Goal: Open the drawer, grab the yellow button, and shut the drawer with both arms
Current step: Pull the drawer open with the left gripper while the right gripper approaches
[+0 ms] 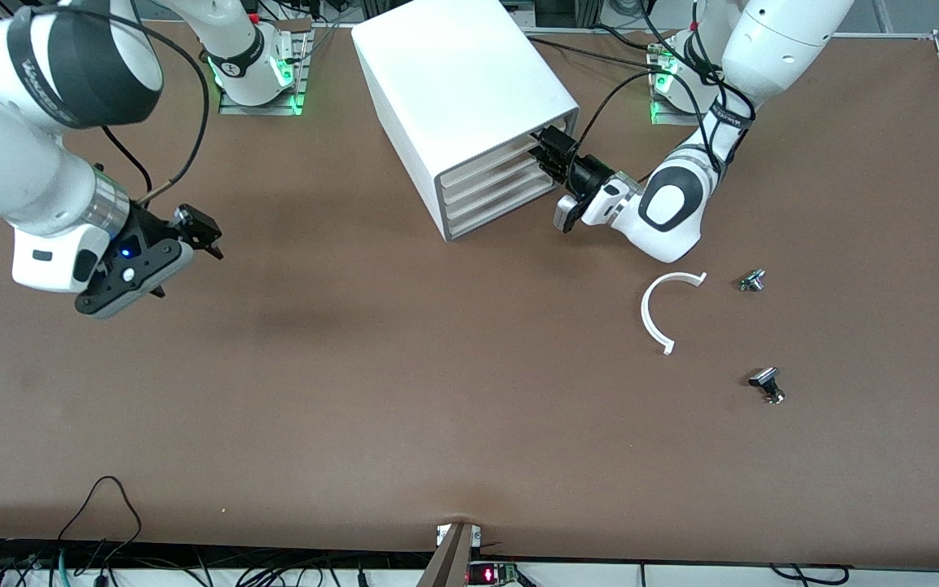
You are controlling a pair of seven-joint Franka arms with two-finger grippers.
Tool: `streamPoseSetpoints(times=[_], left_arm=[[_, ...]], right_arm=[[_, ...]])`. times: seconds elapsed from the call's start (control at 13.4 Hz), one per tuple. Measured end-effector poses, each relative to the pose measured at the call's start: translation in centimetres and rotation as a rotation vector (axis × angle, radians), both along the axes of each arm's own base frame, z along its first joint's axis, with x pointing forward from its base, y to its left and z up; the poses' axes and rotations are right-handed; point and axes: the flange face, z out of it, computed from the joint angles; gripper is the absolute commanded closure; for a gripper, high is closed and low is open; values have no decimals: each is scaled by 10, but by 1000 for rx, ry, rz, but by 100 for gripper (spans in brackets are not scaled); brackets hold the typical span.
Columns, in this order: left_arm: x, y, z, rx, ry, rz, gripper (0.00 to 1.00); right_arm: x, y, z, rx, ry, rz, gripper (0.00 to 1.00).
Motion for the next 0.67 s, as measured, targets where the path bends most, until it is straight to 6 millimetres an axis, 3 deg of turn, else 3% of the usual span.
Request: streamPoseSetpoints(times=[0.07, 0.3, 0.67], left_arm=[[1, 1, -1, 2, -6, 4, 100], [-1, -2, -1, -5, -2, -2, 100], [4, 2, -1, -31, -17, 11, 100]], right_arm=[[5, 2, -10, -2, -7, 45, 0], [12, 23, -36, 0, -7, 193, 0], [-4, 115, -38, 25, -88, 331, 0]])
